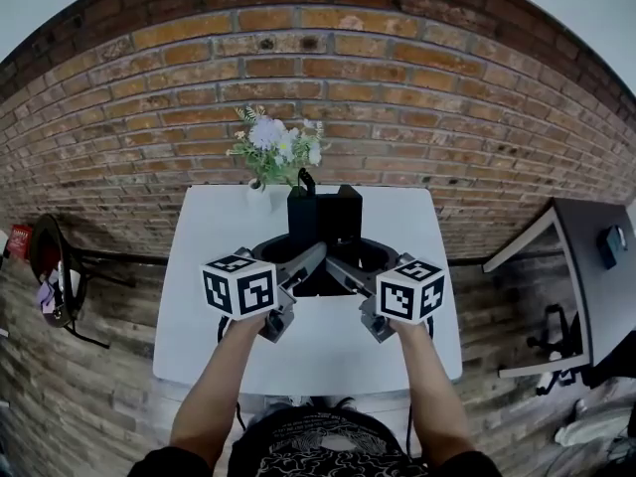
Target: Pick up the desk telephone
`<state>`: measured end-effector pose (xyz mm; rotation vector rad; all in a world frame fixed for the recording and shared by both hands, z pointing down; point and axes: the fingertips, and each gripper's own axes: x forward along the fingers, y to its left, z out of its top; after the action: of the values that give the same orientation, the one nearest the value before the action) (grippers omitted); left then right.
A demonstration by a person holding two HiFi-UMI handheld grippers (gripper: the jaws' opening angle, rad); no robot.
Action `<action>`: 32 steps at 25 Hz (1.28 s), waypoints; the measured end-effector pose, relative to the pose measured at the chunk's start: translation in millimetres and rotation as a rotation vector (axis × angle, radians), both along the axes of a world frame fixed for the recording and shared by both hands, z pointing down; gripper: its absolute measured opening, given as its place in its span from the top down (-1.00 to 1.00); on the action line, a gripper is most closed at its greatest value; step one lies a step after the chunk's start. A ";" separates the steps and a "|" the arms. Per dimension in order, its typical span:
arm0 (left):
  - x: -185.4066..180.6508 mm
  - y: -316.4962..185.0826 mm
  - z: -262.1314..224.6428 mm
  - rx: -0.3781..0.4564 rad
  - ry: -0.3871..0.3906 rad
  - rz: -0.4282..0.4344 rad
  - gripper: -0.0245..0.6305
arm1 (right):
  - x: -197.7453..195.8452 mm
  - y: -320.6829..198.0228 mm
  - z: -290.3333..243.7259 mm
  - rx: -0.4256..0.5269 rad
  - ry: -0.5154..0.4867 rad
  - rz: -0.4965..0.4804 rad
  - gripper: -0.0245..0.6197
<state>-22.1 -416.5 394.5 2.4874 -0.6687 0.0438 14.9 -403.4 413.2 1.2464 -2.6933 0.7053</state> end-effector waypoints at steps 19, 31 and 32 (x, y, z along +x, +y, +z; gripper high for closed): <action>2.5 33.5 -72.2 0.210 0.004 -0.073 0.32 | 2.8 27.1 -68.0 0.196 0.001 -0.035 0.08; 0.3 39.6 -75.8 0.218 0.011 -0.083 0.32 | 0.3 32.9 -71.5 0.202 0.010 -0.041 0.08; 0.1 39.9 -75.6 0.217 0.011 -0.083 0.32 | 0.2 33.2 -71.4 0.202 0.011 -0.041 0.08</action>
<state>-22.0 -376.6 318.9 2.6604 -0.8099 -0.0778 15.0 -370.2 341.9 1.2265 -2.8301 0.4292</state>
